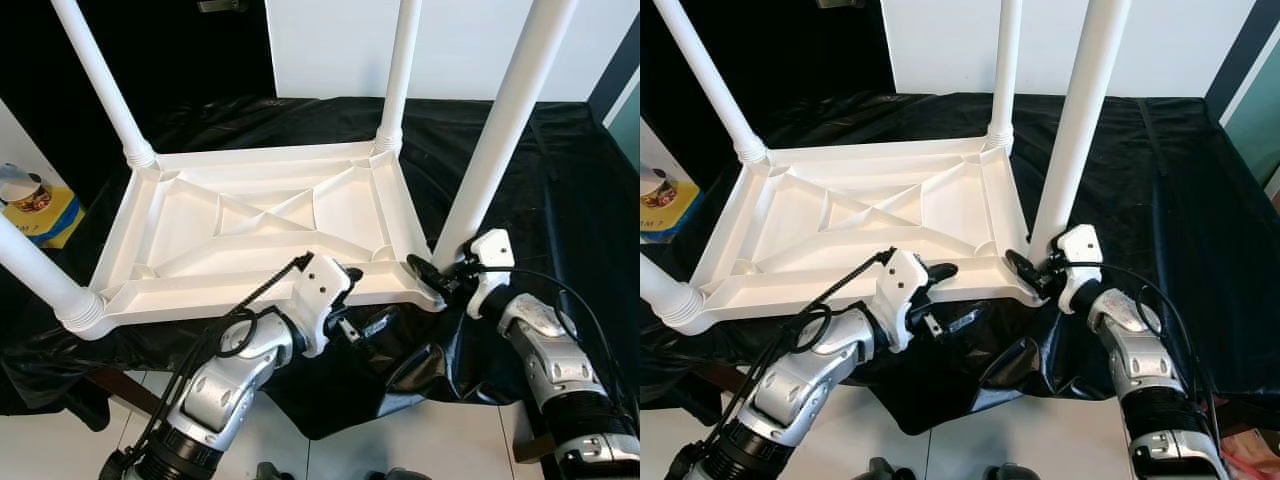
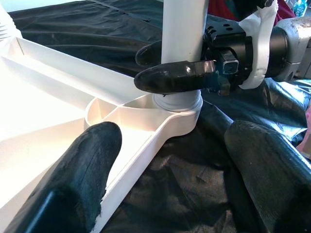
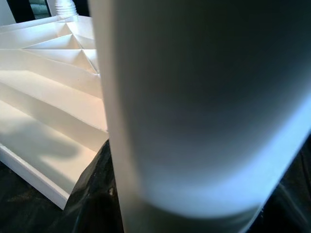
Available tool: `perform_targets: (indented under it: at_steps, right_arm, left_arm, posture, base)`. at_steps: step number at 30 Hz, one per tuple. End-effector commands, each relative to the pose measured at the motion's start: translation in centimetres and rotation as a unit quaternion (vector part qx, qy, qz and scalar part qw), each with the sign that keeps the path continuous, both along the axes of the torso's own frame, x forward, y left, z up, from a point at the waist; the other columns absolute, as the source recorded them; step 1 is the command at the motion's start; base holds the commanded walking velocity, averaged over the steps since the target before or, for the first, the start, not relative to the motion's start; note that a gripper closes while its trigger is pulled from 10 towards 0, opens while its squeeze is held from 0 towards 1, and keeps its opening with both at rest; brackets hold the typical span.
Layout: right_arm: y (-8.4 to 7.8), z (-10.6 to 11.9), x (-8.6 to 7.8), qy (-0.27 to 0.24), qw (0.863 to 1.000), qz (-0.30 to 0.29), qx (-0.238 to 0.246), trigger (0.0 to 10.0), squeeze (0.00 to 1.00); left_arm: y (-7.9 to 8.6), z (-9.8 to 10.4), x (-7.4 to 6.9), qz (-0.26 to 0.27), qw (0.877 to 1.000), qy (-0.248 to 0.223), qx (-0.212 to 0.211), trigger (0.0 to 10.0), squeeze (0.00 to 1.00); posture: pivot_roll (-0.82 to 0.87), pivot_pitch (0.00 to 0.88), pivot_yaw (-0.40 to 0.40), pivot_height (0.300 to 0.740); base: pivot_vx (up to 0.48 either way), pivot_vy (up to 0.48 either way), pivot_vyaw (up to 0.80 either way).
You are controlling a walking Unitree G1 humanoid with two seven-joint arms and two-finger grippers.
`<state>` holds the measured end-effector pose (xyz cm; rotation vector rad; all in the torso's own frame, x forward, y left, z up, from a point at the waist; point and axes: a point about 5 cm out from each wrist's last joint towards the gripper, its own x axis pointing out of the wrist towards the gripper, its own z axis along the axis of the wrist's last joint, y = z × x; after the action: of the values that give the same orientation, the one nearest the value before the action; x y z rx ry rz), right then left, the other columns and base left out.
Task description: Building children table
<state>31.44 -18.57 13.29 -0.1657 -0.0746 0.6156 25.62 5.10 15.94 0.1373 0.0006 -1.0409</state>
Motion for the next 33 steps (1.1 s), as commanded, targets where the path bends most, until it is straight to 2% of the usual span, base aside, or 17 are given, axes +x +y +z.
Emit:
perform_targets:
  at_steps: [1,7,11,12,15,17,20,26,28,29,31,33]
  right_arm:
    - [0.4,-1.4,-0.1,0.031,0.999,-0.006,-0.005,10.0,0.0]
    - [0.3,-1.5,0.0,0.033,0.998,-0.044,0.006,10.0,0.0]
    - [0.5,-2.1,0.1,0.036,0.989,-0.143,0.017,10.0,0.0]
    - [0.5,-2.1,0.1,0.036,0.989,-0.143,0.017,10.0,0.0]
    - [0.6,-2.5,-0.1,0.046,0.977,-0.203,0.035,10.0,0.0]
    - [0.6,-2.6,-0.2,0.047,0.973,-0.221,0.037,10.0,0.0]
    - [0.9,-2.9,-0.7,0.052,0.957,-0.279,0.058,10.0,0.0]
    - [2.0,-3.4,-1.6,0.055,0.937,-0.338,0.071,10.0,0.0]
    - [2.5,-3.5,-1.9,0.052,0.922,-0.378,0.072,10.0,0.0]
    - [2.5,-3.5,-1.9,0.052,0.922,-0.378,0.072,10.0,0.0]
    - [2.9,-3.5,-2.1,0.053,0.902,-0.421,0.08,10.0,0.0]
    - [3.5,-3.6,-2.2,0.057,0.898,-0.429,0.086,10.0,0.0]
  left_arm:
    - [0.1,-0.1,-0.2,-0.014,1.0,0.005,0.003,10.0,0.0]
    - [0.1,-0.1,-0.2,-0.014,1.0,0.006,0.003,10.0,0.0]
    - [0.1,-0.1,-0.2,-0.013,1.0,0.007,0.004,10.0,0.0]
    - [0.1,-0.1,-0.2,-0.013,1.0,0.007,0.004,10.0,0.0]
    - [0.1,-0.1,-0.3,-0.013,1.0,0.008,0.003,10.0,0.0]
    - [0.1,-0.1,-0.3,-0.013,1.0,0.008,0.003,10.0,0.0]
    - [0.1,-0.2,-0.4,-0.014,1.0,0.009,0.003,10.0,0.0]
    - [-0.1,-0.3,-0.6,-0.018,1.0,0.011,0.002,10.0,0.0]
    - [-0.1,-0.3,-0.6,-0.019,1.0,0.012,0.002,10.0,0.0]
    - [-0.1,-0.3,-0.6,-0.019,1.0,0.012,0.002,10.0,0.0]
    - [-0.2,-0.3,-0.6,-0.02,1.0,0.012,0.001,10.0,0.0]
    - [-0.2,-0.3,-0.7,-0.02,1.0,0.012,0.001,10.0,0.0]
  posture:
    - [-0.09,0.105,0.033,0.74]
    - [-0.09,0.106,0.034,0.74]
    - [-0.09,0.109,0.032,0.74]
    - [-0.09,0.109,0.032,0.74]
    - [-0.09,0.109,0.032,0.74]
    - [-0.09,0.109,0.032,0.74]
    - [-0.09,0.107,0.03,0.74]
    - [-0.09,0.107,0.028,0.74]
    - [-0.09,0.109,0.026,0.74]
    - [-0.09,0.109,0.026,0.74]
    - [-0.09,0.107,0.022,0.74]
    - [-0.09,0.104,0.02,0.74]
  base:
    - [0.0,0.0,0.0]
    - [0.0,0.0,0.0]
    - [0.0,0.0,0.0]
    - [0.0,0.0,0.0]
    - [0.0,0.0,0.0]
    - [0.0,0.0,0.0]
    - [0.0,0.0,0.0]
    - [0.0,0.0,0.0]
    - [0.0,0.0,0.0]
    - [0.0,0.0,0.0]
    - [0.0,0.0,0.0]
    - [0.0,0.0,0.0]
